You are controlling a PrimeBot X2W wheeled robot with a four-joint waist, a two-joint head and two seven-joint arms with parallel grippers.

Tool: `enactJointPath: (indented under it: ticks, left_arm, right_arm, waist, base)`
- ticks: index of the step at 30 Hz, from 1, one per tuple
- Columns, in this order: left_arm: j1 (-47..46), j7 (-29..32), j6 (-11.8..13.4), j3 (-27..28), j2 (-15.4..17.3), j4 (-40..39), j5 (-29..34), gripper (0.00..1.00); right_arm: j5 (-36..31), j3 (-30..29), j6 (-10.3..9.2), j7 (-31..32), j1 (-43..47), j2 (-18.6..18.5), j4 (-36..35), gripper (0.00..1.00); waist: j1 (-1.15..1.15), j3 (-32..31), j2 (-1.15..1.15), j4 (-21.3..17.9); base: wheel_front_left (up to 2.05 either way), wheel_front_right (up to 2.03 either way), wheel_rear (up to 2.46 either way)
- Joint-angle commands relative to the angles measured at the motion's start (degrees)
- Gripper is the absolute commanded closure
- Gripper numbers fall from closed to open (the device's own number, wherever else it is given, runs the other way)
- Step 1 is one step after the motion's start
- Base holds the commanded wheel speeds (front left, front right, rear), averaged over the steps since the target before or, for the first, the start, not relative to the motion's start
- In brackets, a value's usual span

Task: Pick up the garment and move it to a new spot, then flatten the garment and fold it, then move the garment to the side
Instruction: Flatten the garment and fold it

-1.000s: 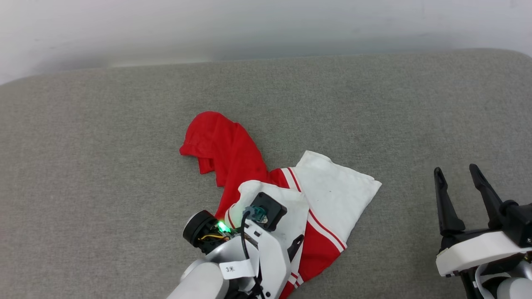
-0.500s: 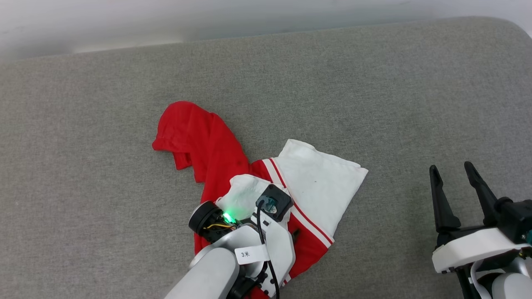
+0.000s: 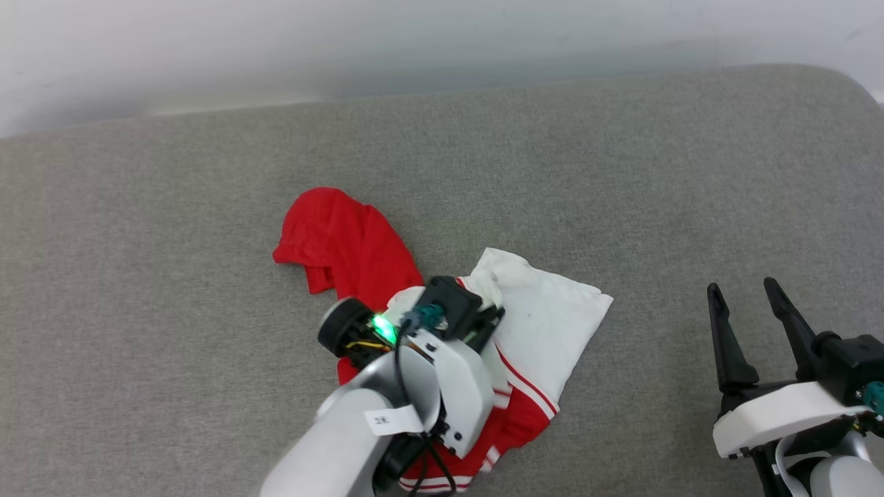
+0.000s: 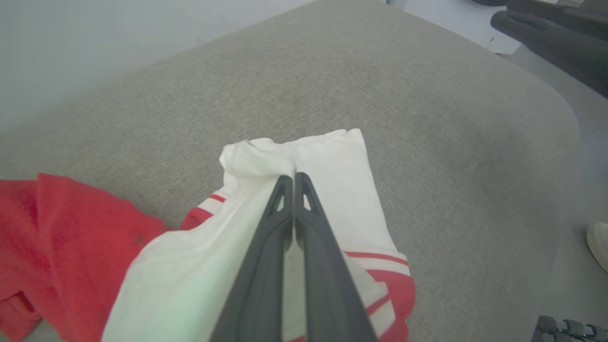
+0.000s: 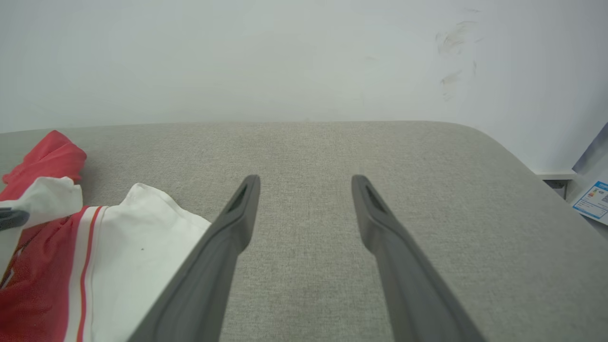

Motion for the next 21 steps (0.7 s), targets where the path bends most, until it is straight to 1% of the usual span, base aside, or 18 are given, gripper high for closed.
enactJointPath:
  ticks: [1,5,7,8,16,21]
  left_arm:
    - [-0.05,-1.90,0.67,1.21,0.65,-1.05,-0.39,1.00]
    - [1.82,-5.75,2.29,4.48,2.43,-4.51,-1.42,1.00]
    - [2.41,-6.43,2.71,5.32,3.04,-5.48,-1.60,1.00]
    - [3.23,-7.09,3.12,6.30,3.93,-6.45,-1.86,1.00]
    - [12.89,-11.35,7.79,14.87,10.30,-13.99,-4.71,1.00]
    - [19.84,-12.53,10.83,19.18,12.81,-14.73,-6.53,1.00]
  right_arm:
    - [-0.43,-0.17,-0.02,0.14,0.51,0.02,0.21,0.00]
    - [-0.46,-0.52,-0.02,0.26,1.56,-0.12,0.39,0.00]
    - [-0.50,-0.53,-0.02,0.34,1.88,-0.13,0.46,0.00]
    - [-0.51,-0.47,-0.02,0.45,2.18,-0.18,0.54,0.00]
    - [-0.80,-0.95,-0.02,1.38,3.84,-0.49,0.76,0.00]
    - [-1.17,-1.08,-0.02,2.07,4.41,-0.50,1.14,0.00]
  waist:
    - [0.00,-1.31,0.00,0.71]
    - [0.00,-3.13,0.00,2.52]
    - [0.00,-3.57,0.00,3.07]
    - [0.00,-4.01,0.00,3.63]
    - [0.00,-6.52,0.00,8.54]
    - [0.00,-7.02,0.00,10.67]
  base:
    - [0.00,0.00,0.00]
    - [0.00,0.00,0.00]
    - [0.00,0.00,0.00]
    - [0.00,0.00,0.00]
    - [0.00,0.00,0.00]
    - [0.00,0.00,0.00]
